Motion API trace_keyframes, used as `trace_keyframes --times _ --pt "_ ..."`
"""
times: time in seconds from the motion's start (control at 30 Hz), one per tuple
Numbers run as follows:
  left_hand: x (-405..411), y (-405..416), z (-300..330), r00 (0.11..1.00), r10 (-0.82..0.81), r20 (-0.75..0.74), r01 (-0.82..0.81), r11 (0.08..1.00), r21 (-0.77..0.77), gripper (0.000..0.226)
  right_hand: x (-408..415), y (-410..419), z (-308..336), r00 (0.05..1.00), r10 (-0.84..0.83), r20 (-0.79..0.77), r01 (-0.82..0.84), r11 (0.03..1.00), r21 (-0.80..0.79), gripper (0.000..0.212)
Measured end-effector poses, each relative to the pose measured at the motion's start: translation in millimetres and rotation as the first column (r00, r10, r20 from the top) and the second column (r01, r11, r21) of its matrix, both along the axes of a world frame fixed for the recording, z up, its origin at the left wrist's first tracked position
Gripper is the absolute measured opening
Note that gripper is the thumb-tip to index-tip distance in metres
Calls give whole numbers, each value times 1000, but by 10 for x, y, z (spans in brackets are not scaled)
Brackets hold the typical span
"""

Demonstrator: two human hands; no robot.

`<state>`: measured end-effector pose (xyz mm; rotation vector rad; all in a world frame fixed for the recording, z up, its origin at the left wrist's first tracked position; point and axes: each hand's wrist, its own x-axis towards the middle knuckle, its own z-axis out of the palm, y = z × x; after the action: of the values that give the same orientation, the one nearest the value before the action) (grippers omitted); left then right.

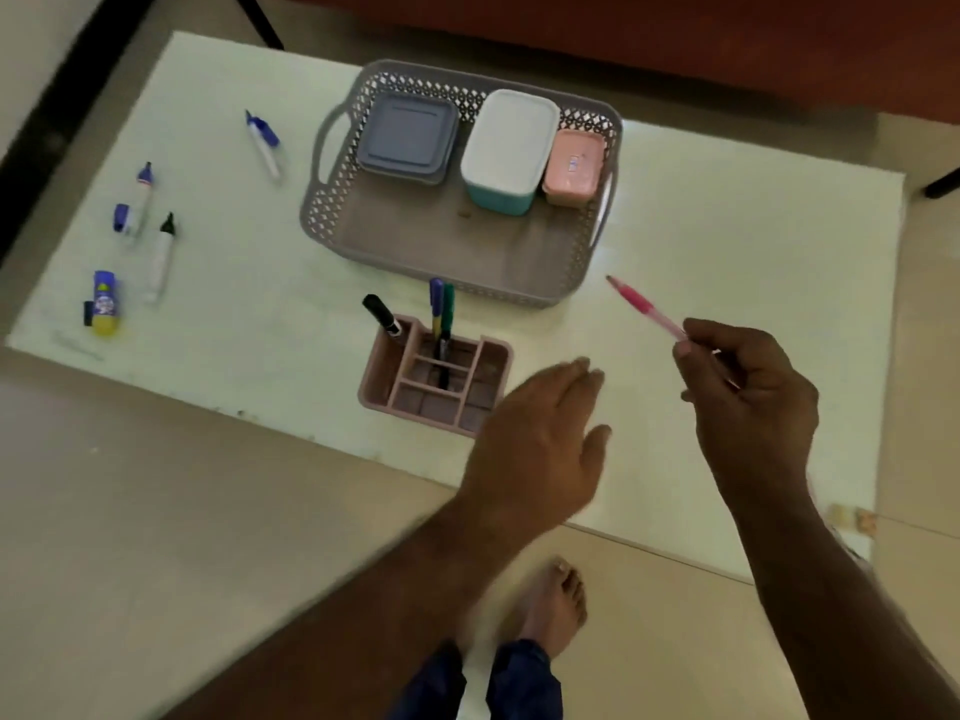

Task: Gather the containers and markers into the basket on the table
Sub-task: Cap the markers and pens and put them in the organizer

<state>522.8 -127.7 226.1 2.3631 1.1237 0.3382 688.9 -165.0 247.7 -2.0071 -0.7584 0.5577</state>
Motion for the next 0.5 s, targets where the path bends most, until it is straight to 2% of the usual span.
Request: trace_keyframes --times 0.1,0.2,0.33,0.5 --pt "-275 455 303 996 87 11 -88 992 91 40 -109 221 145 990 91 -110 -88 996 34 21" --pt "-556 919 573 988 148 -39 -138 972 191 38 -228 427 255 972 203 -115 -196 978 65 27" --pt "-764 1407 788 946 67 -317 -41 995 89 56 -419 680 330 936 348 -48 -347 937 27 34" --pt "-671 1659 733 844 -150 -514 154 987 -36 63 -657 984 304 867 498 -1 -495 861 -116 41"
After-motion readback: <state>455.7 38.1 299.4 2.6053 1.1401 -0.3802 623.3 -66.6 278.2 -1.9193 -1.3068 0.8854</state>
